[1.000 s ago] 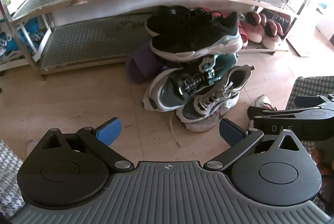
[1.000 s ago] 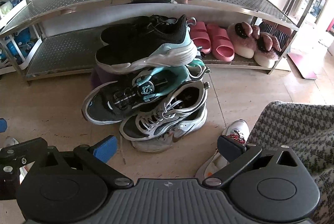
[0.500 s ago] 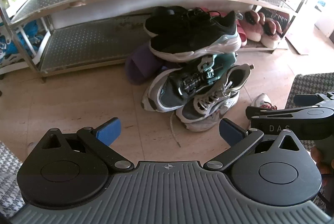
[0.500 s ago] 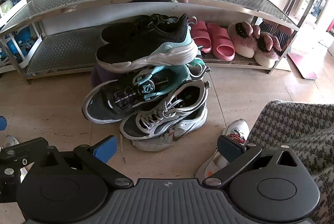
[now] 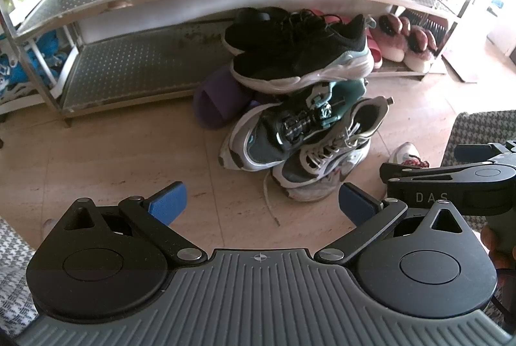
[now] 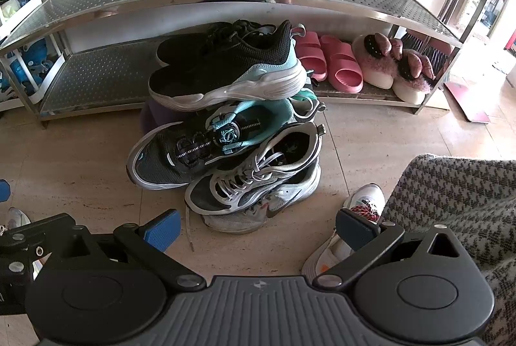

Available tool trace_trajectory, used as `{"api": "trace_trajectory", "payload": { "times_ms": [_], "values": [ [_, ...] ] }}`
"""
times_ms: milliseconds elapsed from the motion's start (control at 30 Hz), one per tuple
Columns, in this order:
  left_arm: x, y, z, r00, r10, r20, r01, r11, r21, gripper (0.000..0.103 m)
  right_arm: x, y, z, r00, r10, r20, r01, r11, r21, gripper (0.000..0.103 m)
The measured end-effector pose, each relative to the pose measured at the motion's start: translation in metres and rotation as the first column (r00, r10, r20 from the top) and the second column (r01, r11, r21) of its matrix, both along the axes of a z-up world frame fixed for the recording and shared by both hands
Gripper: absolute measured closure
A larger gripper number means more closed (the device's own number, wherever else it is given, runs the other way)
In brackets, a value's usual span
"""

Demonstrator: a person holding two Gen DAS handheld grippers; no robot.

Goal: Organize scattered shoes

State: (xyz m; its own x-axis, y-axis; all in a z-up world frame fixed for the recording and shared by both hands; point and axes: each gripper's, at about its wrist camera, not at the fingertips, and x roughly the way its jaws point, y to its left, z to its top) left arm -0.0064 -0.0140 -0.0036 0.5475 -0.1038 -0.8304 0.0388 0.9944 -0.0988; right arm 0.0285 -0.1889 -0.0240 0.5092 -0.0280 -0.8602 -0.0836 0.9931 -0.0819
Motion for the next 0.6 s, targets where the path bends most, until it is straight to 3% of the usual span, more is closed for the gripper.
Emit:
{"api": "trace_trajectory", "payload": {
  "times_ms": [600],
  "values": [
    [0.0011,-0.0001,-0.0008,1.000,0.000,-0.006,0.000,1.000,0.002,0.000,0.0001,0.0012,0.0000,1.000,-0.002,-0.004,0.002,1.000,0.001,0.001]
  ]
}}
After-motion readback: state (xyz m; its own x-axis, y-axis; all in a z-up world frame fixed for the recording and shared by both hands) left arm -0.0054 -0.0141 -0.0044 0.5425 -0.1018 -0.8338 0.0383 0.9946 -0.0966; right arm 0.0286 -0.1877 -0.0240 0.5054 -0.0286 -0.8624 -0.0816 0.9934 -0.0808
